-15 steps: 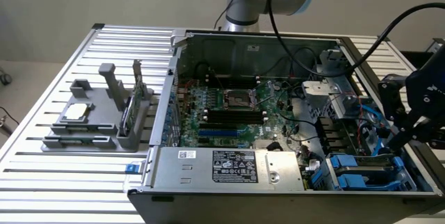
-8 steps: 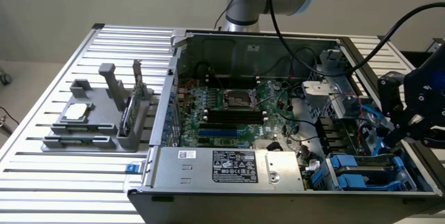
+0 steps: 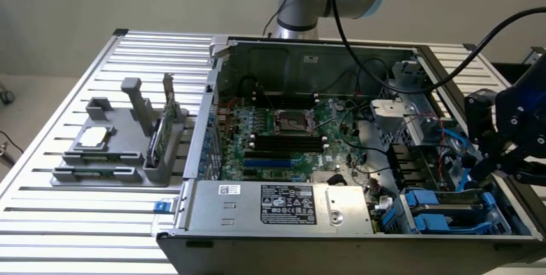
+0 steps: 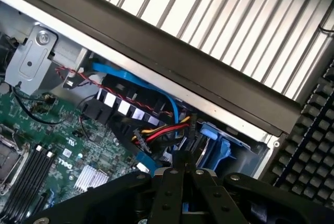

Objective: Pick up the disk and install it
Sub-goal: 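Insert the first disk wire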

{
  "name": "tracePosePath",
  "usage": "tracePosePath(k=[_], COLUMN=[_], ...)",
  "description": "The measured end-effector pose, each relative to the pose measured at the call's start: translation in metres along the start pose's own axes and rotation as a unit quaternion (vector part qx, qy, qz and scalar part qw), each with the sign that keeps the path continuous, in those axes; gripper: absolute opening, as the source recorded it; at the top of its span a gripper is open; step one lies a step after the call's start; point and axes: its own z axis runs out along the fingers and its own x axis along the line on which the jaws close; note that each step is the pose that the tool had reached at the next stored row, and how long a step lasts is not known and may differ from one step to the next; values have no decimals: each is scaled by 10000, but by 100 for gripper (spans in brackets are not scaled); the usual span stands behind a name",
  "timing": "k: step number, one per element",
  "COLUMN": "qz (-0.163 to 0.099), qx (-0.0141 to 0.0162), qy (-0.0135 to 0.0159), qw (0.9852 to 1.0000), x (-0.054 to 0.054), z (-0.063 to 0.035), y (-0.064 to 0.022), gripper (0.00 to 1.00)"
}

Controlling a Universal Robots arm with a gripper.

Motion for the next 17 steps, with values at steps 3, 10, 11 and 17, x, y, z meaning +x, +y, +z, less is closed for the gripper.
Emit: tracePosePath(k=[3, 10, 11, 17], qz=[177, 519, 543, 637], qx=[-7, -19, -20, -26], qy=[-14, -41, -44, -43], qw=[9998, 9986, 9985, 9980], x=[-1, -8, -11, -51], z=[16, 53, 57, 115], y=[-1, 7, 11, 15], gripper=[18, 26, 32, 32])
